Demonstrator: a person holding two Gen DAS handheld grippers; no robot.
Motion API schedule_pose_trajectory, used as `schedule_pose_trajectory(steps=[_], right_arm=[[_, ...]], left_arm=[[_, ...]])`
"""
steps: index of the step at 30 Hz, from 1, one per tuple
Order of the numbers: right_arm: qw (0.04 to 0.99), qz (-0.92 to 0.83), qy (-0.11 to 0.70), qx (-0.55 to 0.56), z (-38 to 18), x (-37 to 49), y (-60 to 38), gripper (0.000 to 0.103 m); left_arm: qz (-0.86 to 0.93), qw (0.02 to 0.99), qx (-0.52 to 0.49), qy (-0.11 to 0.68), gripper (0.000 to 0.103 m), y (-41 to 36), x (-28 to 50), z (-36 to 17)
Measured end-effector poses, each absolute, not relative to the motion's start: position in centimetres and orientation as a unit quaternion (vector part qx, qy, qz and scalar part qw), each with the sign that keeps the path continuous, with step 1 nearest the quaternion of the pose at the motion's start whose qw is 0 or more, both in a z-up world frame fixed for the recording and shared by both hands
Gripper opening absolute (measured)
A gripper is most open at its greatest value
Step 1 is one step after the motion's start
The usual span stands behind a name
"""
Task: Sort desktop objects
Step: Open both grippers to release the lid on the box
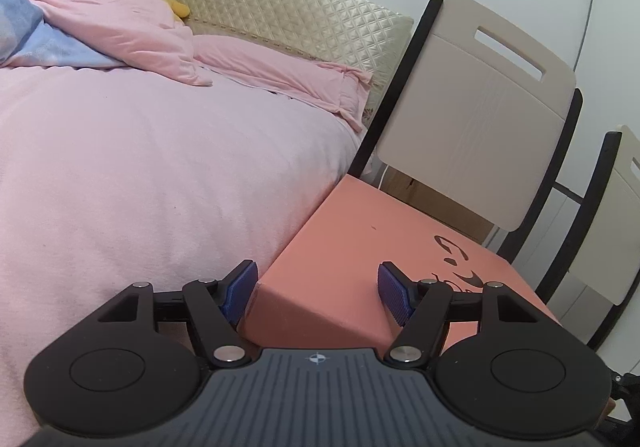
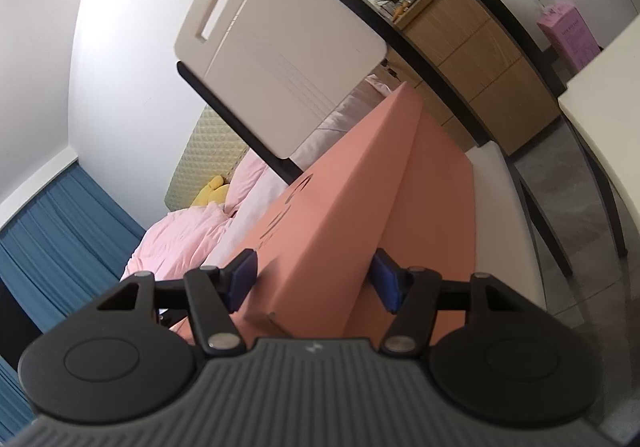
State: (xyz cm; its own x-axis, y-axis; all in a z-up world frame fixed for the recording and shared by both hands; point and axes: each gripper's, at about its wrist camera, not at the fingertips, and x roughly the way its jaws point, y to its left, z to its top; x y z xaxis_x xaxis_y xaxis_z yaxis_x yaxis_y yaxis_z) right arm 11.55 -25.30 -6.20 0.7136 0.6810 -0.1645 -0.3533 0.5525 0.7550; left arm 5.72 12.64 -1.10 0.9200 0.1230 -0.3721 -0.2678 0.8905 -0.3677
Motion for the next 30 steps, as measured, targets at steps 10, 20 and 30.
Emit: schedule_pose_trajectory(steps=[10,20,30], right_arm=[[0.865,0.322,0.213,0.322,-5.2,10.7,-24.2,0.069],[0.899,0.306,0.181,0.256,-3.2,8.9,-25.9,0.084],[0.872,0.310,0.240,0.292,-6.4,9.4,-26.0,0.052]], left_arm=[[0.130,0.959,-0.182,0.172,0.072,12.0,5.9,-0.9],[0.134,0.960,-0.155,0.190,0.071,11.4,6.4,-1.1],[0.125,0.958,-0.129,0.222,0.072,10.8,7.1,-1.4]])
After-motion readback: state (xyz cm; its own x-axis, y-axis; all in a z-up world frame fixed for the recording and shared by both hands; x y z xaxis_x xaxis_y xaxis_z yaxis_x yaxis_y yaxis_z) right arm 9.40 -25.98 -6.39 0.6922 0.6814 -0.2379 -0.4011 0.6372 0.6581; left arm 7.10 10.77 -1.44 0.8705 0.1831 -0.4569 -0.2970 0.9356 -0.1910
